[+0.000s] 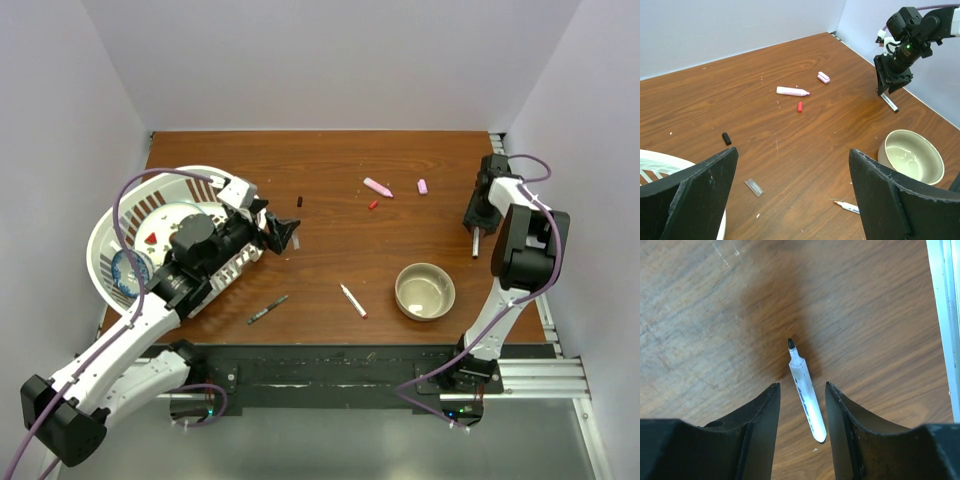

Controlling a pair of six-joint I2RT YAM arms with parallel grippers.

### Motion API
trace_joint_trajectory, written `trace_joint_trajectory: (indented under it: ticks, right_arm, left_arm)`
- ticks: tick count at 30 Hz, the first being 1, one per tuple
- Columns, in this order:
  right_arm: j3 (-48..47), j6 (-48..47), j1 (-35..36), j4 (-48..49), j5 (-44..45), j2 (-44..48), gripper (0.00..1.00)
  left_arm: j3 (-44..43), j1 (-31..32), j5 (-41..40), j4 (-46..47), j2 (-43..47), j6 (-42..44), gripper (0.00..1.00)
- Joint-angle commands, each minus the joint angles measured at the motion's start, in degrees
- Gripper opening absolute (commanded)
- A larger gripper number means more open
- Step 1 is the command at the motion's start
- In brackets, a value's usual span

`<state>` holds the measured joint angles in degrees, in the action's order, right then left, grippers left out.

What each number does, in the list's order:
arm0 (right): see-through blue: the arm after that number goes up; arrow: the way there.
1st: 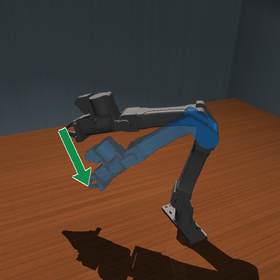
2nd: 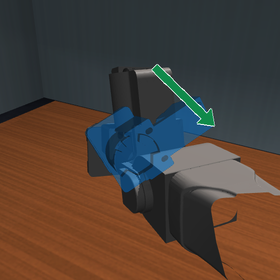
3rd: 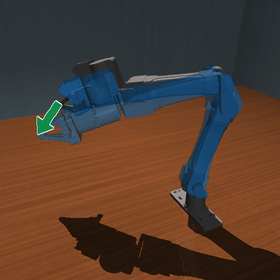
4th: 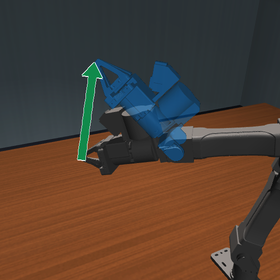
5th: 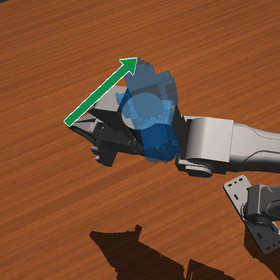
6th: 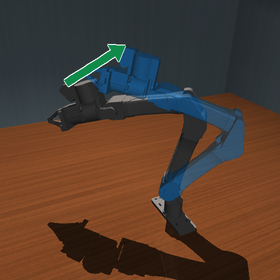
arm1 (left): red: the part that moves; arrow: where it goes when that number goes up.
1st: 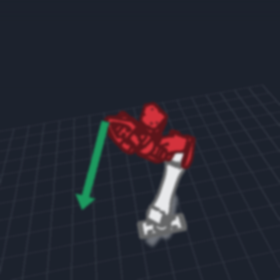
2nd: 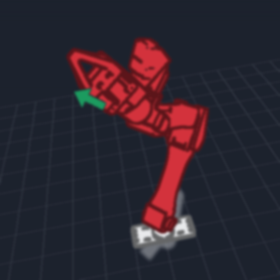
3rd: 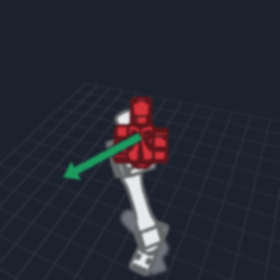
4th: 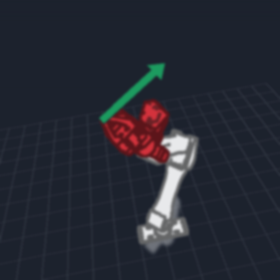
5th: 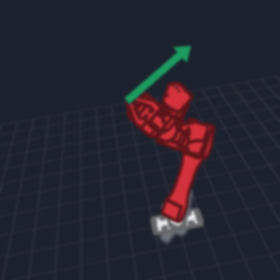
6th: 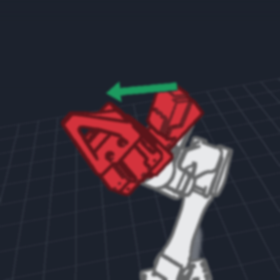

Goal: Insert the pens into the pen caps

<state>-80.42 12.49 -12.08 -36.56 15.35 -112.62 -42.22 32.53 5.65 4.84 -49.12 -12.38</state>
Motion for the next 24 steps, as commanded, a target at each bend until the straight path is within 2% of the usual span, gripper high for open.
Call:
trace_joint_trajectory:
  ticks: [1,8,13,14,17,18,21,24]
  right_arm:
    - [-0.96,-1.42,-0.23,-0.97,-1.56,0.38,0.42]
    - [3.86,-0.54,-0.23,-0.97,-2.96,0.56,0.37]
    - [3.96,-1.42,-0.23,-2.11,-2.7,-0.5,0.31]
    - [4.04,-1.5,-0.23,-2.12,-3.05,-0.41,0.24]
    - [4.05,-2.29,-0.14,-1.59,-3.84,0.38,0.12]
    - [4.05,-2.56,0.21,-1.24,-4.8,0.73,0.06]
    - [4.13,-2.82,1.35,-0.62,-4.9,2.83,0.0]
    - [4.22,-2.82,3.19,0.25,-5.42,6.08,0.0]
  left_arm:
    - [0.47,-0.1,-1.43,2.54,1.4,1.4,0.97]
    - [0.38,-0.1,-1.61,2.45,2.01,1.4,0.97]
    - [0.2,-0.19,-1.52,2.19,2.8,1.31,0.96]
    - [0.2,-0.19,-1.52,2.02,2.89,1.39,0.95]
    - [0.2,-0.19,-1.87,1.66,3.77,1.4,0.94]
    - [0.2,-0.1,-2.65,1.49,3.86,1.4,0.94]
    - [-0.06,-0.1,-4.06,0.52,4.21,1.31,0.93]
    - [-1.1,-0.1,-7.91,-1.06,2.2,0.08,0.92]
